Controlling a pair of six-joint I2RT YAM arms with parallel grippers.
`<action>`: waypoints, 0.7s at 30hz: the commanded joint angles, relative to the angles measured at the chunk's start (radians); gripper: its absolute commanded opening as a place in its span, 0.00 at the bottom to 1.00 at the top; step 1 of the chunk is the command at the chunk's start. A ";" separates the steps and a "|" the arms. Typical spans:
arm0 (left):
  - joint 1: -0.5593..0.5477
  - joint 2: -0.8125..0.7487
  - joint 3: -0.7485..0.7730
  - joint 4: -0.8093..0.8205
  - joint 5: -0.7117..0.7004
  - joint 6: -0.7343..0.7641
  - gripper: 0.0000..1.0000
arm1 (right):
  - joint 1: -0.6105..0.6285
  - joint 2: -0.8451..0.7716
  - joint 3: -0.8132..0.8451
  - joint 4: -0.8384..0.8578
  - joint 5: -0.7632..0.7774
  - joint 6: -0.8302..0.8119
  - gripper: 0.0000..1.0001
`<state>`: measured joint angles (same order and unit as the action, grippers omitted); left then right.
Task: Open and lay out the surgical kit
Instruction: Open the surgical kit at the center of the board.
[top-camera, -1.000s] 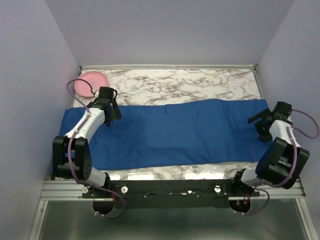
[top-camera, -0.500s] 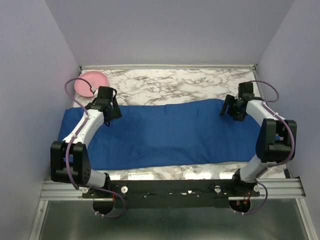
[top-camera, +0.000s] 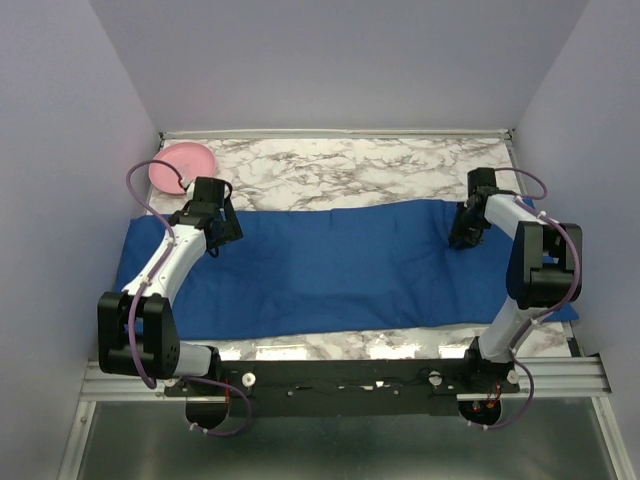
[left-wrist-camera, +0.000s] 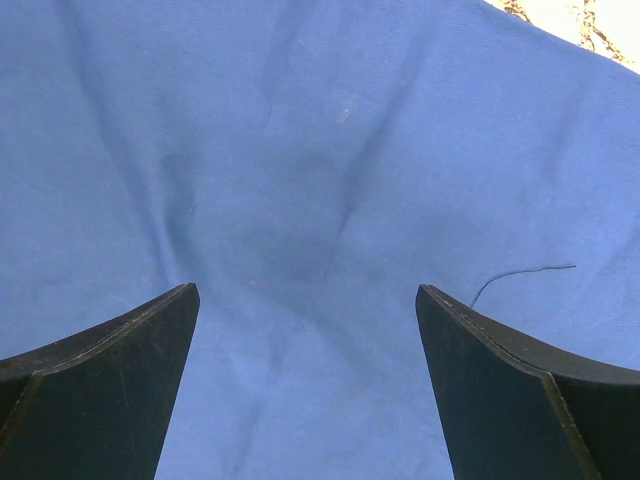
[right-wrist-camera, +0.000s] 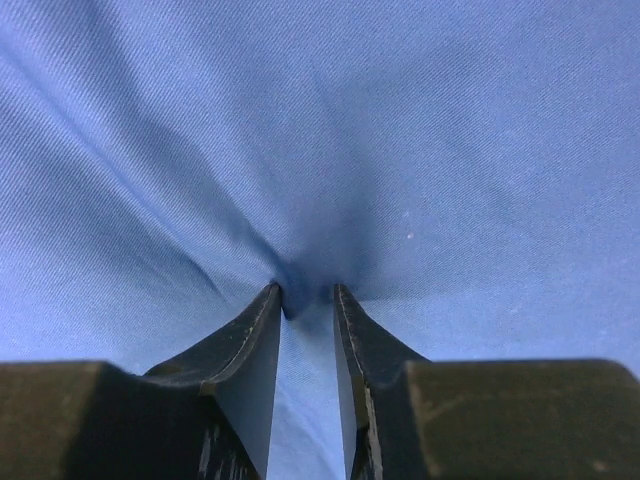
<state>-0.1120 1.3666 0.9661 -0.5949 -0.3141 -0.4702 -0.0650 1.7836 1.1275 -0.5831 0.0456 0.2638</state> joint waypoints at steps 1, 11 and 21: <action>-0.005 -0.029 -0.018 -0.005 -0.023 0.013 0.99 | 0.001 0.046 0.023 -0.124 0.098 0.012 0.32; -0.009 -0.044 -0.021 0.004 -0.016 0.018 0.99 | -0.032 0.025 -0.040 -0.103 0.134 0.025 0.01; -0.017 -0.032 -0.017 0.012 0.010 -0.002 0.99 | -0.148 -0.069 -0.087 -0.086 0.214 0.052 0.01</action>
<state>-0.1223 1.3476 0.9520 -0.5922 -0.3134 -0.4625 -0.1246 1.7519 1.0904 -0.6159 0.1028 0.3161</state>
